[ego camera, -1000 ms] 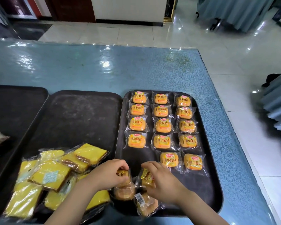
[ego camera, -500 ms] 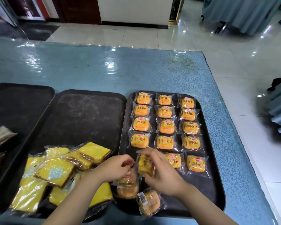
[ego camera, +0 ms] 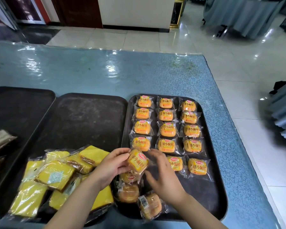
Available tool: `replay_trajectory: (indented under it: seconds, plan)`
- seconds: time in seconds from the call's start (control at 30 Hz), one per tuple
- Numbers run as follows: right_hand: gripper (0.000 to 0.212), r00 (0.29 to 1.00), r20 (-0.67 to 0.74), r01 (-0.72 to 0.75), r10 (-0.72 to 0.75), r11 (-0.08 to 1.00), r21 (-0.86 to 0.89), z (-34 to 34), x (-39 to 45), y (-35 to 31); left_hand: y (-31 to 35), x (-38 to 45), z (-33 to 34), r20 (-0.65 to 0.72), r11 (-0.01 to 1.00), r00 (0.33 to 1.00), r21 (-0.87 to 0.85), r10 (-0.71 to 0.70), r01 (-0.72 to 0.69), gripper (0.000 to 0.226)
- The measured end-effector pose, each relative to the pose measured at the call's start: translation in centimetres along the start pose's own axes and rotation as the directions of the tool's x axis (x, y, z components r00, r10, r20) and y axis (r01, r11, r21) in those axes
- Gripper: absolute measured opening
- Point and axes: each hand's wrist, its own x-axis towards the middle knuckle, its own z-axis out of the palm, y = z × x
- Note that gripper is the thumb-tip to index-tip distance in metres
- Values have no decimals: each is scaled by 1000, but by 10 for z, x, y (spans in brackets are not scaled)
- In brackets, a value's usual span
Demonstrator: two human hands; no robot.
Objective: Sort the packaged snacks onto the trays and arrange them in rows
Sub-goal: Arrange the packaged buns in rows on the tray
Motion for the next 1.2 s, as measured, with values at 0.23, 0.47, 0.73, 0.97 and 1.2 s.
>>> replay_trajectory:
  seconds: [0.23,0.47,0.73,0.97,1.2]
  plan:
    - [60,956,-16,-279,293,925,259,9,-2,9,-18,-2,17,-58,998,998,-65,20,-24,39]
    - [52,972,3,-234,236,963,-131,19,18,21,-29,13,24,-22,573,936,796,352,-196,46]
    - [45,952,97,-237,290,901,-363,27,32,22,-31,17,14,-36,240,936,969,351,-53,63]
    - [33,960,115,-185,255,888,-421,39,43,18,-43,11,2,137,19,838,985,528,-174,50]
    - [38,961,251,-10,113,925,-381,38,34,29,-46,14,-6,391,-143,809,919,439,-366,43]
